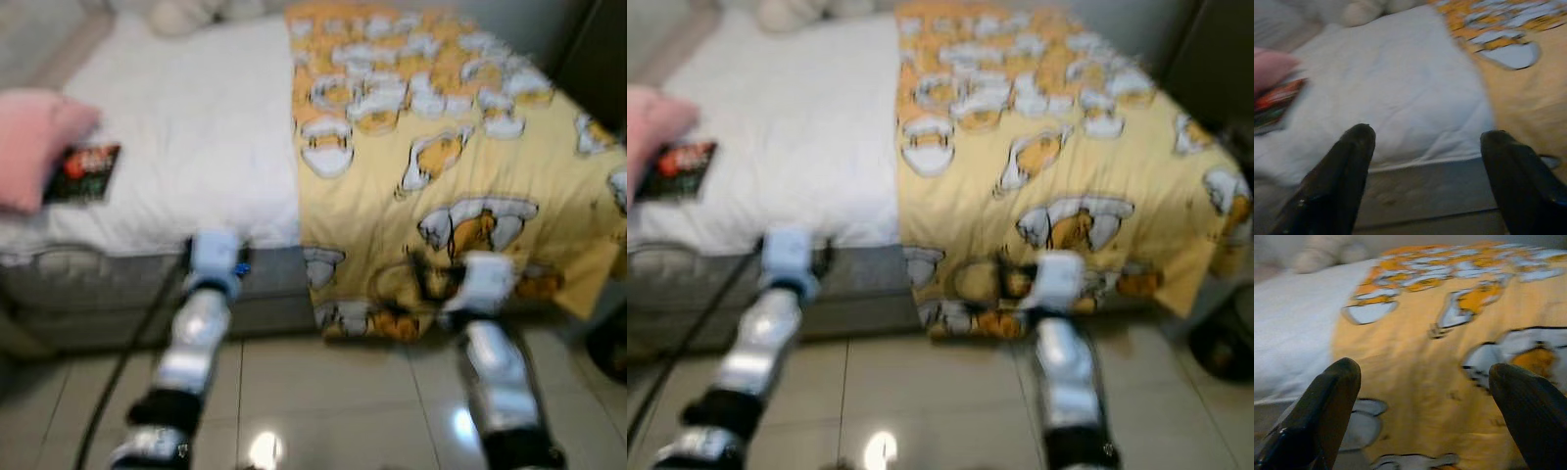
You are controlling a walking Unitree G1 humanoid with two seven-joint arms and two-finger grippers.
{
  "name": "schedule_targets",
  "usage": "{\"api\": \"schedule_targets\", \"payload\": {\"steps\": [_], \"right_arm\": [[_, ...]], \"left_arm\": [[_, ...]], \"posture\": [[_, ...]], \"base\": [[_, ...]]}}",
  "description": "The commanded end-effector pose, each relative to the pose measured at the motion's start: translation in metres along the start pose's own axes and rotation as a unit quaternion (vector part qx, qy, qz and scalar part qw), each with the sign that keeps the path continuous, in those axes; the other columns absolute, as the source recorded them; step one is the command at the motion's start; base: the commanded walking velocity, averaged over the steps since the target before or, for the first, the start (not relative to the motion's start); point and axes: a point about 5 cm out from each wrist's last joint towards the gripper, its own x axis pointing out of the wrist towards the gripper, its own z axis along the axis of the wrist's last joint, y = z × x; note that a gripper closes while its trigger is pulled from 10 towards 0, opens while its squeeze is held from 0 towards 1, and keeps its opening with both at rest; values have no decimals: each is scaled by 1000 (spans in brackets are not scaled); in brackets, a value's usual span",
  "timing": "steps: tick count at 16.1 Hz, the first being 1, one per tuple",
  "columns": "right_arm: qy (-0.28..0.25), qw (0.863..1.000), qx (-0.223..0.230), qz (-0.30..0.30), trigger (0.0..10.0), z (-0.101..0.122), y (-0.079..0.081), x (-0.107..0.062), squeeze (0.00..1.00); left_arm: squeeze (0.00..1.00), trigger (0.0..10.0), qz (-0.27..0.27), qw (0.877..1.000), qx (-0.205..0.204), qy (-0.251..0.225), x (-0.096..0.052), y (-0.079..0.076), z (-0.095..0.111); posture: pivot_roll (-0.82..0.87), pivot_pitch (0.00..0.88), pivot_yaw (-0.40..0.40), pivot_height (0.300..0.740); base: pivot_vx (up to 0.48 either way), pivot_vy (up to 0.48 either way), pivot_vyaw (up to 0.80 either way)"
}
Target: Clean up the room
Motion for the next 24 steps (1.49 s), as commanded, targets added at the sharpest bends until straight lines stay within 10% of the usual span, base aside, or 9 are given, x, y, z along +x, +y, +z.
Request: {"api": "schedule_targets", "payload": {"steps": [1,2,3,4,7,8,24], "right_arm": [[-9,1000,-9,-13,10000,4,-12,-4,1000],[-2,1000,-22,-9,10000,0,-14,-8,1000],[8,999,-49,-4,10000,-1,-15,-10,1000],[13,998,-63,10,10000,-1,-13,-10,1000],[44,996,-80,19,10000,-6,-11,-7,1000],[45,996,-78,18,10000,-7,-11,-7,0],[52,998,-35,-4,10000,-15,-20,-16,0]], "left_arm": [[1000,10000,-13,1000,-8,-11,1,-7,7],[1000,10000,-19,1000,-15,-9,0,-8,5],[306,10000,-24,999,-15,-18,-1,-10,6],[0,10000,-20,999,-12,-22,-1,-10,8],[0,10000,-20,999,-14,-21,-1,-10,6],[0,10000,-27,999,-12,-19,-1,-10,6],[0,10000,-49,998,-34,-22,-1,-20,10]], "posture": [[17,0,44,740],[18,0,40,740],[19,0,34,740],[19,0,34,740],[18,0,28,740],[18,0,28,740],[20,0,9,740]], "base": [[277,-390,444],[0,0,444],[0,0,450],[0,0,450],[0,0,521],[0,0,0],[223,-247,545]]}}
